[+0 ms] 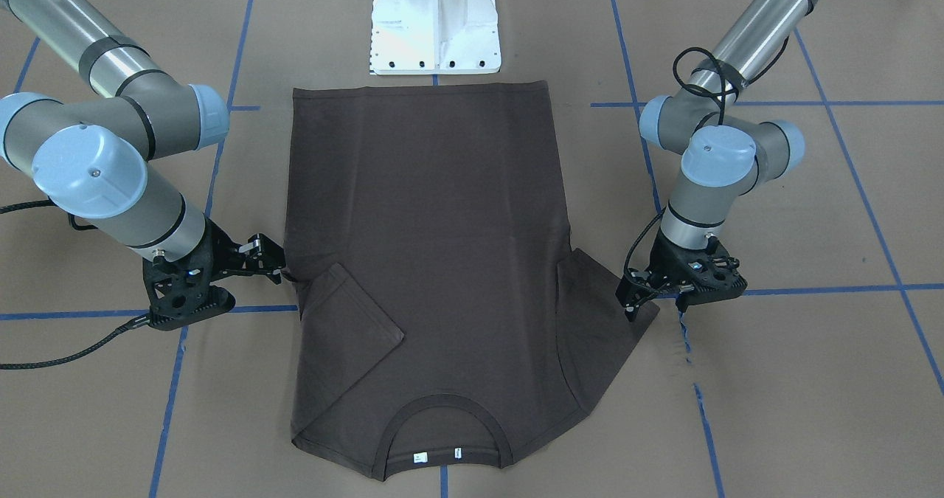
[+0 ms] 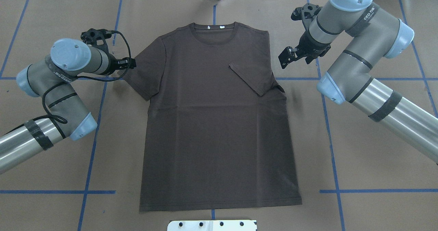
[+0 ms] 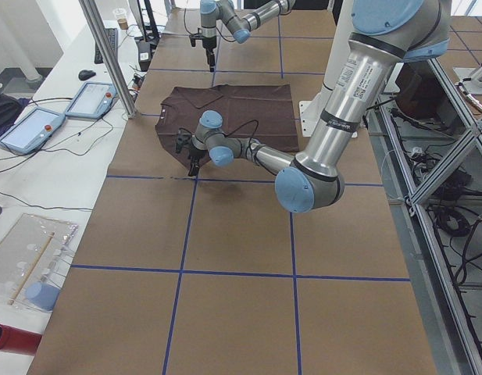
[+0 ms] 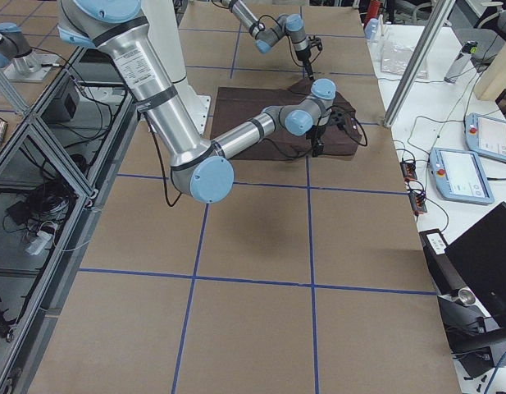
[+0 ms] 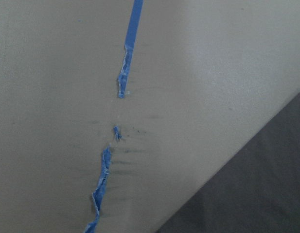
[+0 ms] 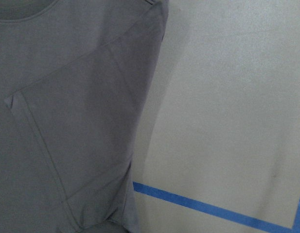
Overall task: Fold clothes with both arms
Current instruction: 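Release the sleeve and lift the right gripper while the left arm approaches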
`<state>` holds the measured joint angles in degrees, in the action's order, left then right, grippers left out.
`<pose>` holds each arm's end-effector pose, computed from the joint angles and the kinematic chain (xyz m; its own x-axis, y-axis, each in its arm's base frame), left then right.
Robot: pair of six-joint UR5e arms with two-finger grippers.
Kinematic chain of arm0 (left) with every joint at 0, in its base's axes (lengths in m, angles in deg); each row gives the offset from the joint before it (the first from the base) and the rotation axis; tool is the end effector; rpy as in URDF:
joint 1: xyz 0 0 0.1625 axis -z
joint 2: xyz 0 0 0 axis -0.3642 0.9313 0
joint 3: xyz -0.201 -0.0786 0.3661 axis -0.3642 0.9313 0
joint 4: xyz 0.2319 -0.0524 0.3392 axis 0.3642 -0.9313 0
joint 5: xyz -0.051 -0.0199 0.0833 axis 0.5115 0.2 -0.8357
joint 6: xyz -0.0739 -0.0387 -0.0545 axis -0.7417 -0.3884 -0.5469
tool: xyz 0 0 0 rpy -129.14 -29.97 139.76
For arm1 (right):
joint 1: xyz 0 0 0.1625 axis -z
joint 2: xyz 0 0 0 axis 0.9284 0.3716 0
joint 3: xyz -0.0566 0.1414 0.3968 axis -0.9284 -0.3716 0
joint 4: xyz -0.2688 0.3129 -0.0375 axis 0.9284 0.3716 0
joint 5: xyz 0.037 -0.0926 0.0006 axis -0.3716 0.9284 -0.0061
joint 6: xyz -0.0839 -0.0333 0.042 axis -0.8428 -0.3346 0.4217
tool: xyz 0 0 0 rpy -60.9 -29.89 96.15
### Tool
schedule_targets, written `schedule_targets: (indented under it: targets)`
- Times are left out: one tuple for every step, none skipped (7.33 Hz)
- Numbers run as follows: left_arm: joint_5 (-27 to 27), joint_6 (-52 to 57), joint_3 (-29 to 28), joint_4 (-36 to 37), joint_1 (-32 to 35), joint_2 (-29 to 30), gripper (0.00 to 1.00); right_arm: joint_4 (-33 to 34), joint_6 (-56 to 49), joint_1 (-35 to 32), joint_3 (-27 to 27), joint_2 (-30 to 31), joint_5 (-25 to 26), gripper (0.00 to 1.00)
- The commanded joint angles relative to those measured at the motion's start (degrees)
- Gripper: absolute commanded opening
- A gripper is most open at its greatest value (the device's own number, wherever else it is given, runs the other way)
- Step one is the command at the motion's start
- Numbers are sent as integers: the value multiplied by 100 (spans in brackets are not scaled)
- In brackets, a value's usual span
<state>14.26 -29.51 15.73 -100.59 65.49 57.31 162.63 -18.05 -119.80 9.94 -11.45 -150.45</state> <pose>0.4297 -0.5808 0.4386 0.6392 -0.1401 -0.7562 0.4036 0.8981 0.1748 -0.3794 -0.6006 0.3439 0.6206 -0.2463 0.7444 0.1245 0.9683 0.2167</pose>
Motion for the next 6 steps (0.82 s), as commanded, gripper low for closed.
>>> schedule_targets:
  targets:
    - [-21, -3, -36, 5, -62, 20, 91, 89, 1, -16, 13, -42, 0, 100]
    - [-21, -3, -36, 5, -63, 20, 84, 89, 1, -24, 13, -42, 0, 100]
    - [-21, 6, -27, 14, -98, 20, 74, 89, 1, -24, 13, -42, 0, 100]
    - [-21, -3, 8, 14, -107, 20, 56, 89, 1, -24, 4, -42, 0, 100]
    - [-13, 6, 17, 32, -107, 28, 43, 98, 1, -24, 4, -42, 0, 100]
    - [-21, 32, 34, 40, -98, 20, 26, 98, 1, -24, 4, -42, 0, 100]
